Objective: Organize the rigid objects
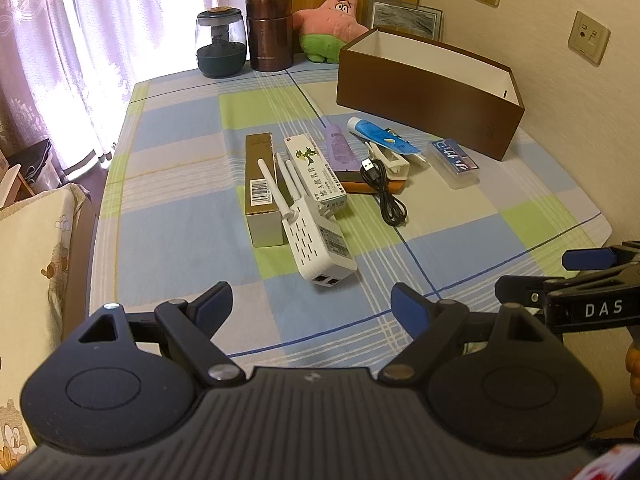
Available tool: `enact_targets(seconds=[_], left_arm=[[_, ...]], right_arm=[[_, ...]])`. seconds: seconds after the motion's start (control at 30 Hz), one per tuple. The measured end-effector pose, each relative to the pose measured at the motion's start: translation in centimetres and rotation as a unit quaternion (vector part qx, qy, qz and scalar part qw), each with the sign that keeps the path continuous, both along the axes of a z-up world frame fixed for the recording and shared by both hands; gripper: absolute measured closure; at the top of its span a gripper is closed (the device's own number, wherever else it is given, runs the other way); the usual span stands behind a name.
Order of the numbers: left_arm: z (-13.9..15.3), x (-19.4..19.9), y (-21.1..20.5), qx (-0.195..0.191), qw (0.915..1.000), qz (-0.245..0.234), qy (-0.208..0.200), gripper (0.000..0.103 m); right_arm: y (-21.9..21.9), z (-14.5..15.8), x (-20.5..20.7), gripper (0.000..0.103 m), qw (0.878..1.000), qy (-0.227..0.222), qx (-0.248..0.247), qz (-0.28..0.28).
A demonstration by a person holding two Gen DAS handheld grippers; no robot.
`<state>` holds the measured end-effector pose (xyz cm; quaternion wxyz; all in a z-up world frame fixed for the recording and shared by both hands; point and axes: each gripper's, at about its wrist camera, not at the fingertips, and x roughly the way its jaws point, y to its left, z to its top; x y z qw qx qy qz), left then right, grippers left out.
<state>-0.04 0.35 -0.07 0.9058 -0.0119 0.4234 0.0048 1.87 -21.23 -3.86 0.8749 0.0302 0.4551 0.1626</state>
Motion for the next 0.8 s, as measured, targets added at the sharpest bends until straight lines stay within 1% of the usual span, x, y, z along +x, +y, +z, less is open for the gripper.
enact_targets(seconds=[0.53, 0.8], left_arm=[[-0.5, 0.6, -0.4, 0.000, 1.0000, 0.002, 0.003, 0.019], [-0.6, 2.3, -0.8, -0.002, 0.9999, 0.006, 0.012, 0.019]], right_arm=[[-0.3, -0.1, 0.7, 0.002, 1.000, 0.003, 0.000, 0.001], [-0.9, 0.2, 1.8, 0.002, 1.000, 0.007, 0.000, 0.006]])
